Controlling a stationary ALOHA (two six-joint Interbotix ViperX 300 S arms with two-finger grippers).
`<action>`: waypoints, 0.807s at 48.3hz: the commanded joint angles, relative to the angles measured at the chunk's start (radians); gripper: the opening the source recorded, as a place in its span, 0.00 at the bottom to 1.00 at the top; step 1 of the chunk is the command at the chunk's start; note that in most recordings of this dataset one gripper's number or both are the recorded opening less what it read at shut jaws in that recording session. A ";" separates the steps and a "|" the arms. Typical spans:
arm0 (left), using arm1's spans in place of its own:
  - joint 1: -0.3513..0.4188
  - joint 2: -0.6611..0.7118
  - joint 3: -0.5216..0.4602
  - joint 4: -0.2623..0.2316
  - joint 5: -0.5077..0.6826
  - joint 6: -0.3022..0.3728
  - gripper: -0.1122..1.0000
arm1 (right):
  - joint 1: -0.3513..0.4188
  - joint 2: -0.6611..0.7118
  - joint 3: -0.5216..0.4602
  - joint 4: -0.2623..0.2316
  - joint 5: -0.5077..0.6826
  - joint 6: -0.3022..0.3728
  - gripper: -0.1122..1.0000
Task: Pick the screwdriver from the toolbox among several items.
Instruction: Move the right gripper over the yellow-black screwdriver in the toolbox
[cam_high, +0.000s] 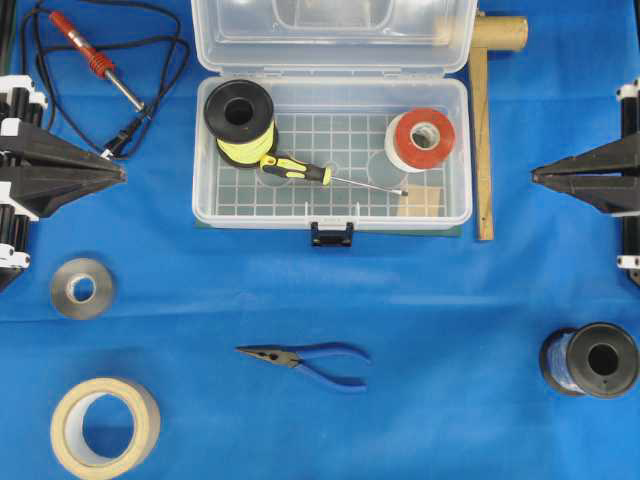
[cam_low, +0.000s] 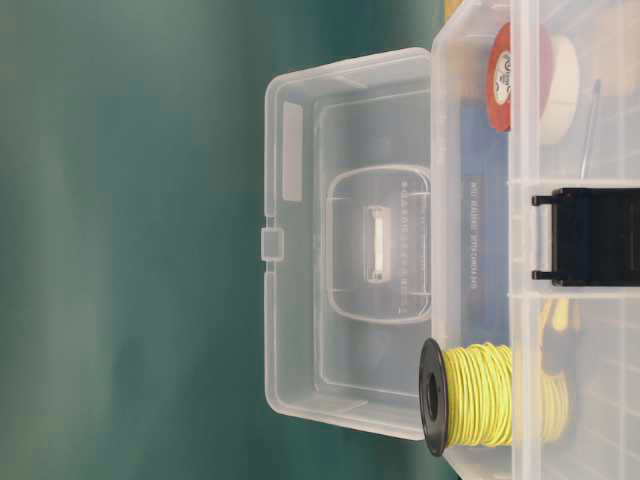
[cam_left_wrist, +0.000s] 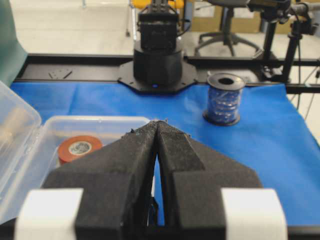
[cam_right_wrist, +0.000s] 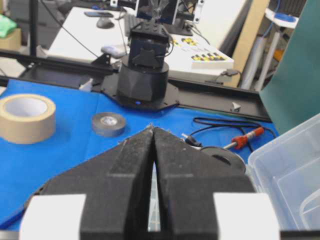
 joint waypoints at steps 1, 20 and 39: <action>0.002 0.012 -0.014 -0.029 -0.002 -0.002 0.10 | -0.011 0.012 -0.023 0.006 -0.003 0.005 0.10; 0.021 0.032 -0.014 -0.031 -0.006 -0.003 0.10 | -0.126 0.411 -0.431 0.026 0.436 0.103 0.10; 0.055 0.037 -0.011 -0.032 -0.005 -0.008 0.10 | -0.198 0.890 -0.859 0.011 0.813 0.285 0.66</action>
